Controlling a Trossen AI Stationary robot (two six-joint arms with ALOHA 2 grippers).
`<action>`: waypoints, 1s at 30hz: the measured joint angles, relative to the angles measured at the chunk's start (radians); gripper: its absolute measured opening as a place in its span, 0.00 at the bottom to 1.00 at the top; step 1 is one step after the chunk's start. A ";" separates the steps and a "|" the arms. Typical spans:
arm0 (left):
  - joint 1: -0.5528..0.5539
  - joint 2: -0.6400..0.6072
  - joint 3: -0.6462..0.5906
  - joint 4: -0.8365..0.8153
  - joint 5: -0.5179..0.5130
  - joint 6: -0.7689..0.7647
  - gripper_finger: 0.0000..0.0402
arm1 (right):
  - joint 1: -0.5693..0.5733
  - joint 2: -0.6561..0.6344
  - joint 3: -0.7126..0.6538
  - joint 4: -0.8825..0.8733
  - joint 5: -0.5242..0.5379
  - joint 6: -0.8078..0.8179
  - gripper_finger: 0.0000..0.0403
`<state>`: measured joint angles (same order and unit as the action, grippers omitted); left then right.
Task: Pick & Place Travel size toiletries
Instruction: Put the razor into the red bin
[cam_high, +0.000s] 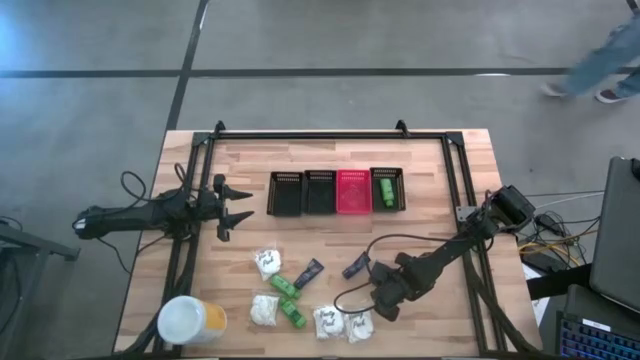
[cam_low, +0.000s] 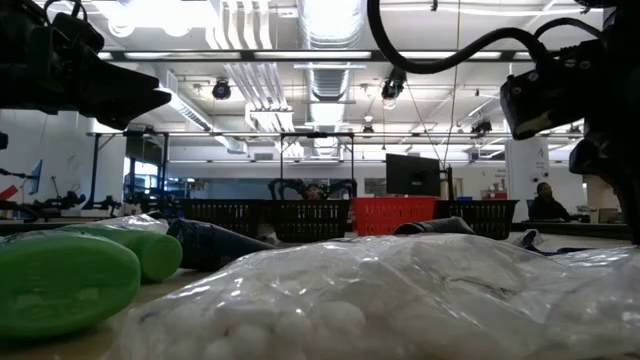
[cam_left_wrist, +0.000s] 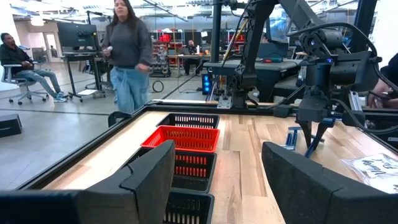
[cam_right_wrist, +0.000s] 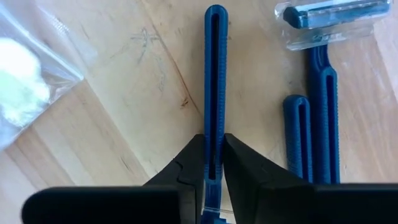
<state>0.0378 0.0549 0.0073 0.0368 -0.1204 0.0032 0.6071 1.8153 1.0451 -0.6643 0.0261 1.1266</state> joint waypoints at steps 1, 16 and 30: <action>0.000 0.000 0.000 0.000 0.000 0.000 0.62 | 0.000 0.000 0.000 0.000 0.000 -0.001 0.09; 0.000 0.000 0.000 0.000 0.000 0.000 0.62 | -0.008 -0.028 0.049 0.007 -0.019 0.051 0.06; 0.000 0.000 0.000 0.000 0.000 0.000 0.62 | -0.340 -0.270 0.043 0.066 0.130 0.224 0.06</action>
<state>0.0380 0.0547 0.0071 0.0368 -0.1204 0.0032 0.2670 1.5448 1.0878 -0.5980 0.1566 1.3509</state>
